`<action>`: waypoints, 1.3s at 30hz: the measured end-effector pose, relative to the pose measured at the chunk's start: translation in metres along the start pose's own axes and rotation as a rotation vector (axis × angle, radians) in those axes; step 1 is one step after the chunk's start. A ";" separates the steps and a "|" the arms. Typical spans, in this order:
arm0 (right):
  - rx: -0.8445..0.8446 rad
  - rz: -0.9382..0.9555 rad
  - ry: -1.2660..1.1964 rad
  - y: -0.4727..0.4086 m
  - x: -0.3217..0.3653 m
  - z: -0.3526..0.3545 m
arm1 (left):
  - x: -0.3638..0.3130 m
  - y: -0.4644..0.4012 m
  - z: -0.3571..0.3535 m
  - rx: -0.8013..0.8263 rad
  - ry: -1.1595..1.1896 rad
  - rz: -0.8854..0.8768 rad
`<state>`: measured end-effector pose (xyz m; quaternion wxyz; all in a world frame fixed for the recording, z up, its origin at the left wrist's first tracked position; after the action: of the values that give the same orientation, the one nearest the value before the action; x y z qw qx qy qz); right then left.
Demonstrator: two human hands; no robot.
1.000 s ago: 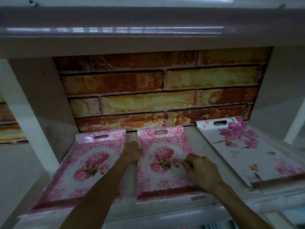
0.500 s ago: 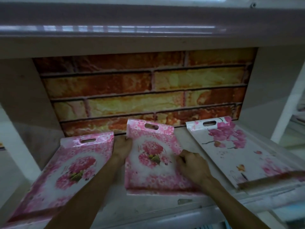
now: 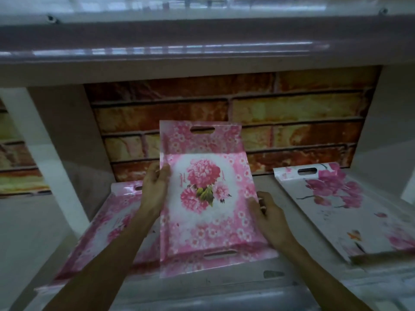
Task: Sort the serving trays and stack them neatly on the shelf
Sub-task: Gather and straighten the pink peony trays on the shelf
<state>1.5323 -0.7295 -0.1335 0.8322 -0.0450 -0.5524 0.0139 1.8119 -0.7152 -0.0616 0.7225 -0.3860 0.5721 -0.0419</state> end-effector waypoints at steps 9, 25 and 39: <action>0.060 0.021 -0.233 0.017 0.045 -0.070 | -0.010 0.004 0.086 0.013 -0.034 0.068; 0.085 -0.058 0.017 0.021 0.087 -0.189 | 0.033 0.034 0.224 0.208 -0.380 0.282; 0.039 -0.107 0.326 0.027 0.071 -0.217 | 0.064 0.048 0.233 0.401 -0.634 0.294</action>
<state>1.7605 -0.7109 -0.1548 0.9110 -0.0011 -0.4114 -0.0274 2.0155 -0.5946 -0.1302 0.9224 -0.1450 0.3505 0.0722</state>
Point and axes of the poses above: each hand's wrist, its own y-axis away from the middle knuckle, its own z-axis out of the back of the hand, x = y × z, the point moved 2 cm from there along -y, towards the middle knuckle, and after that the axes turned 15 degrees about -z, right-handed, at the moved point
